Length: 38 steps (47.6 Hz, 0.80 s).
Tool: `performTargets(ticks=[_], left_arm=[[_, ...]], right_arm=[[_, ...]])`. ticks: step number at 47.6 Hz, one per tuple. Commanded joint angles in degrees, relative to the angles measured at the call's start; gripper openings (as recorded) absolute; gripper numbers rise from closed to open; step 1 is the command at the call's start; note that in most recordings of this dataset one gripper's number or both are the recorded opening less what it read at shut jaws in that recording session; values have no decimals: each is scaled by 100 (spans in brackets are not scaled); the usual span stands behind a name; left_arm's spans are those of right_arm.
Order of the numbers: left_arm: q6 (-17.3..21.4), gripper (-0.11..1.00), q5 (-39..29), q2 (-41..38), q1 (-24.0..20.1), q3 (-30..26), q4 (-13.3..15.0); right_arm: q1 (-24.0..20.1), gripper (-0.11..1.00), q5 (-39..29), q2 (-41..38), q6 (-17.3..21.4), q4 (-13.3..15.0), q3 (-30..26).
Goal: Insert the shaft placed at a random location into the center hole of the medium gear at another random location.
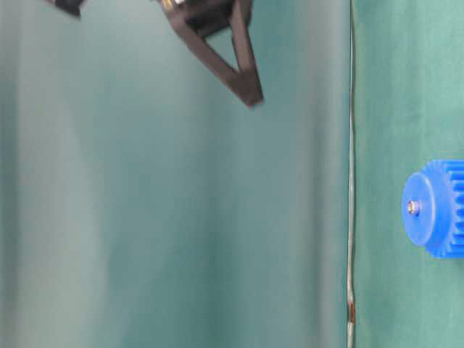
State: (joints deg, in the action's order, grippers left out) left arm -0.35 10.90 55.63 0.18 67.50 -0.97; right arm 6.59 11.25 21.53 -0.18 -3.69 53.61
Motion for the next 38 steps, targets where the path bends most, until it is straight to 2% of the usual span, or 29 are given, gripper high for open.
performTargets(ticks=[1,10,20,38], left_arm=[[0,0,26,-26,0,-141,-18],[0,0,0,-26,0,-141,-18],[0,0,-26,-26,0,-132,-18],[0,0,-26,-26,0,-141,-9]], right_arm=[[0,85,88,387,-18,-26,114],[0,85,53,1125,-18,-26,466],[0,85,44,1608,-18,-26,729],[0,85,70,1617,-26,-26,809]])
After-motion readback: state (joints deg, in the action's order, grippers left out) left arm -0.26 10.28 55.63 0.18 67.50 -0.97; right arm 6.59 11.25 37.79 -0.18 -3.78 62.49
